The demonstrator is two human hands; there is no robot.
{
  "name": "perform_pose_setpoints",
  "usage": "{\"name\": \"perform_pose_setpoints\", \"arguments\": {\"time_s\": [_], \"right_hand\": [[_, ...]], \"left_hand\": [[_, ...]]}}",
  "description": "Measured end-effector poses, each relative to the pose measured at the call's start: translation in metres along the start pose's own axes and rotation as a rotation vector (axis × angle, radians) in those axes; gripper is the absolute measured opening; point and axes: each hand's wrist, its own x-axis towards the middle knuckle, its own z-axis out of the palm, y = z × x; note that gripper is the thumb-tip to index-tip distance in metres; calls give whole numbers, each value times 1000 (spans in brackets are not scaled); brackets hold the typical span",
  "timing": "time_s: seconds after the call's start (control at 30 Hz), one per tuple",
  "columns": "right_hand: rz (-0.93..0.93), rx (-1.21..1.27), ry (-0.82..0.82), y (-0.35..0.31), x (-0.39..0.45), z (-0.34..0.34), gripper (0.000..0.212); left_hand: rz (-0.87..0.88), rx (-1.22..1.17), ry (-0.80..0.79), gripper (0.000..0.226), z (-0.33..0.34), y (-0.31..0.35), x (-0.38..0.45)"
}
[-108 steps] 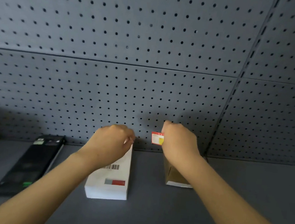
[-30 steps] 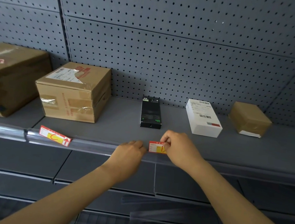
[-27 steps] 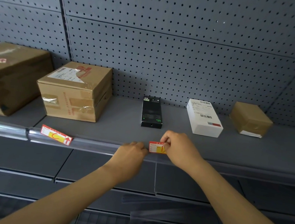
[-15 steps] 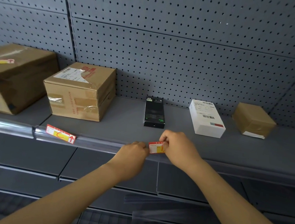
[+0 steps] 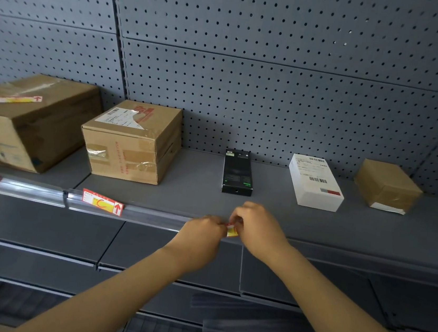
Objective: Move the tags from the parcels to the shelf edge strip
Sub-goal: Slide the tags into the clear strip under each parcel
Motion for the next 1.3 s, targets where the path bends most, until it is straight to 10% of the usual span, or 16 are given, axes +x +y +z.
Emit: {"name": "perform_pose_setpoints", "arguments": {"time_s": [0.6,1.3], "right_hand": [[-181,89,269,-26,10,1,11],[-529,108,-13,-253,74,66,22]], "left_hand": [[-95,29,43,31,-24,-18,-25],[-623,127,155,30,-107,-182,-178]]}}
